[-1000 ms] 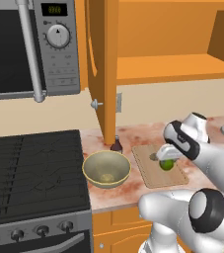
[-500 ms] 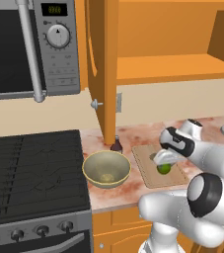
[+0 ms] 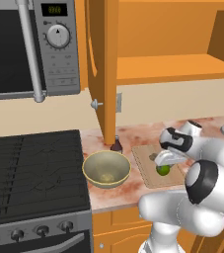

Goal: Open the cabinet. Place the bowl and condiment on the counter. Then place the lime and garlic on the cutting board.

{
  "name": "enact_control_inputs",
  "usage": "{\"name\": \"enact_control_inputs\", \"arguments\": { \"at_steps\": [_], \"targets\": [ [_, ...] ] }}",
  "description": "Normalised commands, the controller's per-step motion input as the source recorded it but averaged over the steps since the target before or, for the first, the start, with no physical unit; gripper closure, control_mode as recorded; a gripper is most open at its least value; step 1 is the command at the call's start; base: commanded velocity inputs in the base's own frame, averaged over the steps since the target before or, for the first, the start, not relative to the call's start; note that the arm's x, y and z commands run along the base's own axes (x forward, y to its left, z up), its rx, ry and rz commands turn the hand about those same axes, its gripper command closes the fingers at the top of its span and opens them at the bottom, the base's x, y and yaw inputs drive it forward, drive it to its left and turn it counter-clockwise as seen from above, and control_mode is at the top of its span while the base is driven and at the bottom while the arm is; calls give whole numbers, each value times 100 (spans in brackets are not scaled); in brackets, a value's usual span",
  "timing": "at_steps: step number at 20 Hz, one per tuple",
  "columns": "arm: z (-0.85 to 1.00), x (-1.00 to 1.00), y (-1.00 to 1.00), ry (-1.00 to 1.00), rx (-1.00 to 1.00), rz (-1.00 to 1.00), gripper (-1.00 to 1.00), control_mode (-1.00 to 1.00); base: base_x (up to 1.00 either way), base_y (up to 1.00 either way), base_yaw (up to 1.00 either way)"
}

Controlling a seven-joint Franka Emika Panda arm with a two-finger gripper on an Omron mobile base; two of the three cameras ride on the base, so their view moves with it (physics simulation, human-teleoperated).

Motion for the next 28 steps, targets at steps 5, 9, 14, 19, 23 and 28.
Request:
{"name": "enact_control_inputs", "arguments": {
  "at_steps": [5,9,14,19,23,28],
  "targets": [
    [-21,2,1,0,0,0,100,-100,0,0,0],
    [2,0,24,0,0,0,-100,-100,0,0,0],
    [19,-20,13,-3,0,0,-100,-100,0,0,0],
    [23,-24,4,-3,0,0,-100,-100,0,0,0],
    [22,-25,0,-4,0,0,-100,-100,0,0,0],
    [43,-37,0,-10,0,0,-100,-100,0,0,0]
  ]
}}
